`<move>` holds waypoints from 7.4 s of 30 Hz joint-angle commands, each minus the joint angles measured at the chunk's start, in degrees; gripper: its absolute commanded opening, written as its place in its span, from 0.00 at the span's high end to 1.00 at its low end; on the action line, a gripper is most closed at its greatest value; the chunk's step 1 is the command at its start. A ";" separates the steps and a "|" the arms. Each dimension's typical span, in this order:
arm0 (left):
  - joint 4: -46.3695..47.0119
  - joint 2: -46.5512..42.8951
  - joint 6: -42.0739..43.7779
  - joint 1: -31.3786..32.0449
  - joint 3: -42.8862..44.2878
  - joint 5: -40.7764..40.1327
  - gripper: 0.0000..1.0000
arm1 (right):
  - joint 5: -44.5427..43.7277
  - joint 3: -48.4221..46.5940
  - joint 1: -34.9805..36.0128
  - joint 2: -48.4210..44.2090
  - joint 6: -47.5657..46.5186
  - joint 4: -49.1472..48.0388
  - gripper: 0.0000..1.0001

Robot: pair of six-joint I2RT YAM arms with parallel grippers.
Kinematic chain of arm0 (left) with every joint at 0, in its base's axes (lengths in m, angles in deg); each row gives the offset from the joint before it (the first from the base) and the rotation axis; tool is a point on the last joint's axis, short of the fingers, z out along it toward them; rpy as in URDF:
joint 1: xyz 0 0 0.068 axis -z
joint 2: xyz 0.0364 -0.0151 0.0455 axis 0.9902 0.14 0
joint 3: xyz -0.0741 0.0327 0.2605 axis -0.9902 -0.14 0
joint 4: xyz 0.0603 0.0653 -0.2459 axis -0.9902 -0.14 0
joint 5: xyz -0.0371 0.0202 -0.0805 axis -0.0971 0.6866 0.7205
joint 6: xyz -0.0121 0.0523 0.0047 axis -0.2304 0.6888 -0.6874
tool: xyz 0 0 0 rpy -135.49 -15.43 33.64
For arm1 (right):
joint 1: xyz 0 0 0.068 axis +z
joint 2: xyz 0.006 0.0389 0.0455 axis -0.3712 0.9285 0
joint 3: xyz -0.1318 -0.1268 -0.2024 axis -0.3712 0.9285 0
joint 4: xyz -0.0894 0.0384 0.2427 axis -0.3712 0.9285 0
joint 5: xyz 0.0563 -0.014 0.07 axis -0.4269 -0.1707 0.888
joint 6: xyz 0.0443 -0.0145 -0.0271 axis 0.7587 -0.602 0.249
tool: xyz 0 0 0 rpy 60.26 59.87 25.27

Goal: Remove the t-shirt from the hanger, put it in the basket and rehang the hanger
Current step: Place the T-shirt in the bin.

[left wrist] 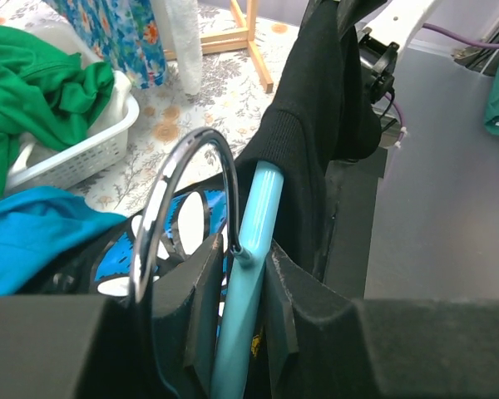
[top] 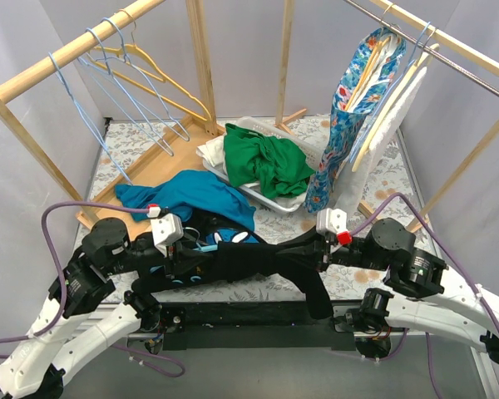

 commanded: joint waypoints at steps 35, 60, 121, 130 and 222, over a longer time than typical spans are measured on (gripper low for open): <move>-8.17 -3.31 7.17 -0.67 33.31 -38.99 1.00 | -40.66 -10.11 0.10 32.31 2.39 -17.34 0.36; -9.49 0.73 10.69 -0.58 46.58 -11.63 1.00 | 8.10 -33.13 -13.97 62.00 6.35 -15.33 0.23; -19.33 -6.04 8.14 0.65 43.69 -32.80 1.00 | -40.47 -45.19 -12.47 56.77 3.54 5.24 0.99; -18.81 -6.22 8.23 0.82 42.63 -33.77 1.00 | -43.99 -48.08 -16.68 50.16 0.29 2.87 0.99; -24.43 -10.08 4.80 1.09 31.29 -49.50 1.00 | -41.97 -59.16 -12.73 87.77 0.63 -1.18 0.63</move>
